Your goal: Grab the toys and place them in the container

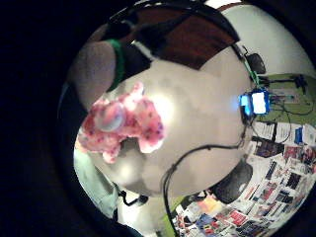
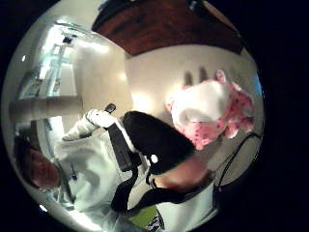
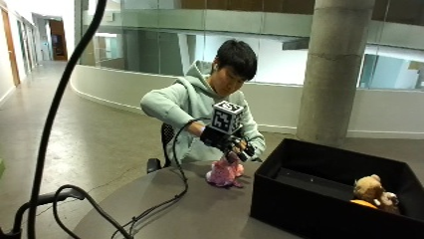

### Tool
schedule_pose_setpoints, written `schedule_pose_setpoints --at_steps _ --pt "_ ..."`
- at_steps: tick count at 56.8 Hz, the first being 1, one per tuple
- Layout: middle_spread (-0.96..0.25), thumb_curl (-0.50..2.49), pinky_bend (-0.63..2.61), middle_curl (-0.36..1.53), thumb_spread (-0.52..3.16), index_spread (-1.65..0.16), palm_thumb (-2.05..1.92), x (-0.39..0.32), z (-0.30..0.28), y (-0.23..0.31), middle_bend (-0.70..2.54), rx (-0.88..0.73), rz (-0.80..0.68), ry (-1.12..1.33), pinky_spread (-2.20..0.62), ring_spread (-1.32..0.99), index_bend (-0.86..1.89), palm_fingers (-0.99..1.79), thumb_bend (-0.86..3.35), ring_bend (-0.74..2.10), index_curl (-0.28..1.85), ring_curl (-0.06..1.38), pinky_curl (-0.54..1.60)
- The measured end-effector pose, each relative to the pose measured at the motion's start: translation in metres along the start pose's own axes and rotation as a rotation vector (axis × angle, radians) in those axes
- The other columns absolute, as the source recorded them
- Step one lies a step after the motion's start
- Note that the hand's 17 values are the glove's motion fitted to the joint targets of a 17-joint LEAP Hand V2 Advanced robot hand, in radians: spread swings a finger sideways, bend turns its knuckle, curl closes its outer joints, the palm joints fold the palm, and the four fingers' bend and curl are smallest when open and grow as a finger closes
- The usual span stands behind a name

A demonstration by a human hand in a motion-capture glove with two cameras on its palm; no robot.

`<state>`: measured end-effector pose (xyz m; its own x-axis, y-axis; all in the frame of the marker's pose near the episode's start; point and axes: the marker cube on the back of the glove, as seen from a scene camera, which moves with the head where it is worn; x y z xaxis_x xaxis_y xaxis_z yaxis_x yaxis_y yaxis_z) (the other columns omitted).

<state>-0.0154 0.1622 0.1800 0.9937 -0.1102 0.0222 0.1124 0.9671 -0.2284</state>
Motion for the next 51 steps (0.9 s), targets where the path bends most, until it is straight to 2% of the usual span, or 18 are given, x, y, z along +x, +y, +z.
schedule_pose_setpoints --at_steps 8,15,20,27,32,36,40,44,51 --pt "-0.06 0.2 1.1 0.48 1.15 -0.29 -0.11 -0.004 0.043 0.008 0.26 -0.116 0.003 0.028 -0.03 -0.1 0.3 -0.29 -0.08 0.47 0.53 0.41 0.52" --pt "-0.04 0.22 0.98 0.44 1.07 -0.33 -0.05 0.016 0.052 -0.001 0.18 -0.036 0.009 0.045 0.02 -0.05 0.29 -0.12 -0.05 0.33 0.51 0.36 0.46" --pt "-0.05 0.25 0.85 0.44 1.13 -0.34 0.06 0.003 0.068 0.003 0.24 0.087 -0.027 0.044 0.04 -0.07 0.28 0.16 0.01 0.48 0.49 0.37 0.41" --pt "-0.1 0.3 0.58 0.54 1.21 -0.32 0.19 0.003 0.079 -0.002 0.58 0.271 -0.043 0.008 0.02 -0.14 0.29 0.56 0.07 0.6 0.48 0.37 0.3" --pt "-0.15 0.36 0.48 0.6 1.21 -0.29 0.29 0.002 0.084 -0.01 0.74 0.344 -0.034 -0.032 -0.08 -0.22 0.3 0.79 0.1 0.77 0.52 0.43 0.28" --pt "-0.17 0.41 0.51 0.63 1.14 -0.3 0.37 0.002 0.084 -0.019 0.8 0.372 -0.029 -0.065 -0.2 -0.26 0.28 1.0 0.12 0.91 0.54 0.47 0.29" --pt "-0.18 0.46 0.61 0.68 1.06 -0.31 0.42 0.004 0.08 -0.026 0.86 0.361 -0.013 -0.111 -0.27 -0.27 0.34 1.19 0.11 1.03 0.61 0.53 0.35" --pt "-0.19 0.5 0.75 0.71 1.01 -0.31 0.47 0.003 0.074 -0.033 0.92 0.308 0.022 -0.17 -0.33 -0.29 0.39 1.24 0.12 1.12 0.67 0.57 0.41" --pt "-0.19 0.57 0.97 0.76 0.91 -0.31 0.51 -0.02 0.068 -0.032 1.01 0.082 0.033 -0.254 -0.41 -0.31 0.51 1.24 0.1 1.27 0.78 0.64 0.53"
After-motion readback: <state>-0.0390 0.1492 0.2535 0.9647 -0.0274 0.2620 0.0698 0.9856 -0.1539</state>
